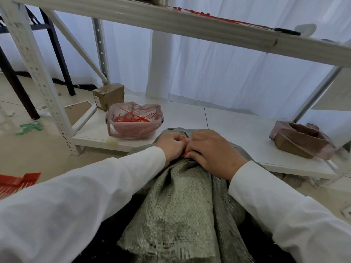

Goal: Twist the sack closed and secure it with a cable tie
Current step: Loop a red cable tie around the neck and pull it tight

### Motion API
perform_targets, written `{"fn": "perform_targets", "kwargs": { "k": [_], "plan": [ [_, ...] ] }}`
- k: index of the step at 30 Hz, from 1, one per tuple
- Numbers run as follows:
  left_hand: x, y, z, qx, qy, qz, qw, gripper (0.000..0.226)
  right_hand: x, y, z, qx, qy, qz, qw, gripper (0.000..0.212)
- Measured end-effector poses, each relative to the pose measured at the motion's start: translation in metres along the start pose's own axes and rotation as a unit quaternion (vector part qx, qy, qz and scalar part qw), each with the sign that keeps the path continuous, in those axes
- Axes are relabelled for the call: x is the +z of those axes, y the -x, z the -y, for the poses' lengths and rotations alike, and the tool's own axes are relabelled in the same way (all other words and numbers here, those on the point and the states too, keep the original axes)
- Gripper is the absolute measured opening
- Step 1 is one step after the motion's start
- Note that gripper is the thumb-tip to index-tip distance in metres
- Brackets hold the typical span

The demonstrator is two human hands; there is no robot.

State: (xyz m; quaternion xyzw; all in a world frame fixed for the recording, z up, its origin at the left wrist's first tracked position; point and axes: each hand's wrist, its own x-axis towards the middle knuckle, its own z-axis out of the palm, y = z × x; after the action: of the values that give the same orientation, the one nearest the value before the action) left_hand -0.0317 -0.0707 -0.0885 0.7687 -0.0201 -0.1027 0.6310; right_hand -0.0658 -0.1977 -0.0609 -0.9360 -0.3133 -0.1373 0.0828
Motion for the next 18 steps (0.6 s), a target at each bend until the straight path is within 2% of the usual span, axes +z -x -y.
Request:
{"fn": "perform_targets", "kwargs": {
  "k": [2,5,10,14,18],
  "plan": [
    [-0.002,0.001,-0.003,0.001,0.023,0.013,1.000,0.026,-0.004,0.003,0.000,0.047,-0.051,0.011,0.998,0.022],
    [-0.006,-0.002,-0.009,0.018,0.030,0.049,0.998,0.026,-0.012,0.009,-0.009,0.115,-0.149,-0.016,0.982,0.010],
    [-0.006,-0.005,-0.004,0.005,0.057,0.080,0.995,0.030,-0.019,0.011,-0.014,0.147,-0.178,0.007,0.973,0.034],
    [-0.013,-0.004,-0.005,0.018,0.006,0.061,0.998,0.032,-0.017,0.015,-0.016,0.157,-0.171,0.009,0.973,0.042],
    [-0.018,-0.006,-0.005,0.006,-0.018,0.051,0.998,0.029,-0.018,0.019,-0.018,0.252,-0.233,-0.011,0.939,0.060]
  ]
}}
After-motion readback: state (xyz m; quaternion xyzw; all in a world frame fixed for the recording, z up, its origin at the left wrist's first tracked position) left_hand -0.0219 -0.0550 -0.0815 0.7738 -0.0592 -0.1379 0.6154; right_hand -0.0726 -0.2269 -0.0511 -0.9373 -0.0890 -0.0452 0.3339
